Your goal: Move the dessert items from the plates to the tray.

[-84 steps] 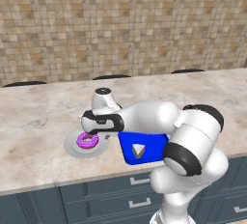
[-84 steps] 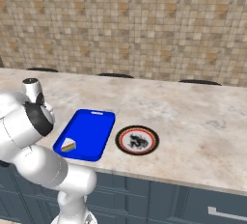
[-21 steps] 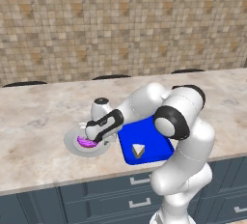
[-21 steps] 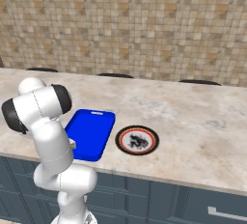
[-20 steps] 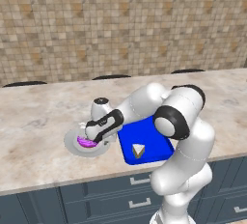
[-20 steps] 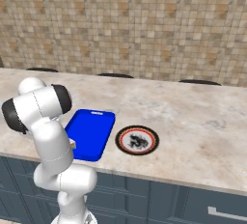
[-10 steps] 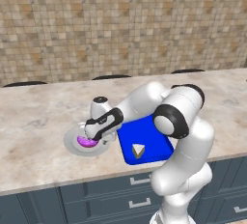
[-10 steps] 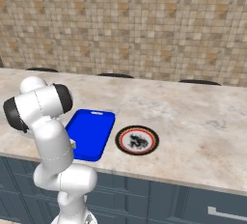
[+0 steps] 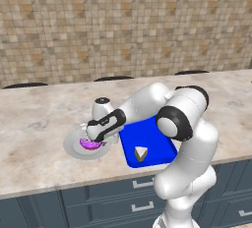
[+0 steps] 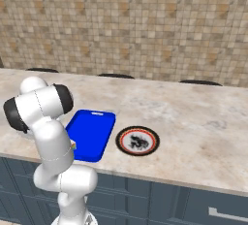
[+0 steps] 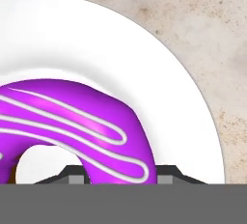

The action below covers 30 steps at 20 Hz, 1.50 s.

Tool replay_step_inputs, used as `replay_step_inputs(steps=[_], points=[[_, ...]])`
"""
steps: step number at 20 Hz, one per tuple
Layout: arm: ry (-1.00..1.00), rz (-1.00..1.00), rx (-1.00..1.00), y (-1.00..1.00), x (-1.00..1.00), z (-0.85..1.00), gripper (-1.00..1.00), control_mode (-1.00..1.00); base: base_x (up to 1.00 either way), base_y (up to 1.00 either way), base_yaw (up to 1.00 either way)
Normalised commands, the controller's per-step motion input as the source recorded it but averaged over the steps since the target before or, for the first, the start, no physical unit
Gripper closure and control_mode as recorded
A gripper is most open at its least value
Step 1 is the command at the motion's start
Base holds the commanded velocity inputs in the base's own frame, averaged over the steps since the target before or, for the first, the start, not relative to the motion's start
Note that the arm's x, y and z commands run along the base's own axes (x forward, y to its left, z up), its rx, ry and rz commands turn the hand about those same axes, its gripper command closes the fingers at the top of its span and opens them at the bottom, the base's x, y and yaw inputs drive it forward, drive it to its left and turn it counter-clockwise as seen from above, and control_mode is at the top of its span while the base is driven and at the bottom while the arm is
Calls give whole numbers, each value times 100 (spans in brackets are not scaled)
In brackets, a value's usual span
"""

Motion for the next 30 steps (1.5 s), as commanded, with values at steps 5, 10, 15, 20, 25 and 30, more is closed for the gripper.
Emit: replay_step_inputs(steps=[5, 10, 15, 20, 25, 30], points=[[0, 0, 0, -2, 0, 16, 100, -100, 0, 0, 0], [0, 0, 0, -34, 0, 50, 100, -100, 0, 0, 0], [0, 0, 0, -58, -2, 48, 100, -100, 0, 0, 0], [0, 0, 0, -73, -11, 40, 100, -100, 0, 0, 0], [0, 0, -2, -82, -11, 8, 100, -100, 0, 0, 0], [0, 0, 0, -91, -1, 0, 100, -100, 0, 0, 0]])
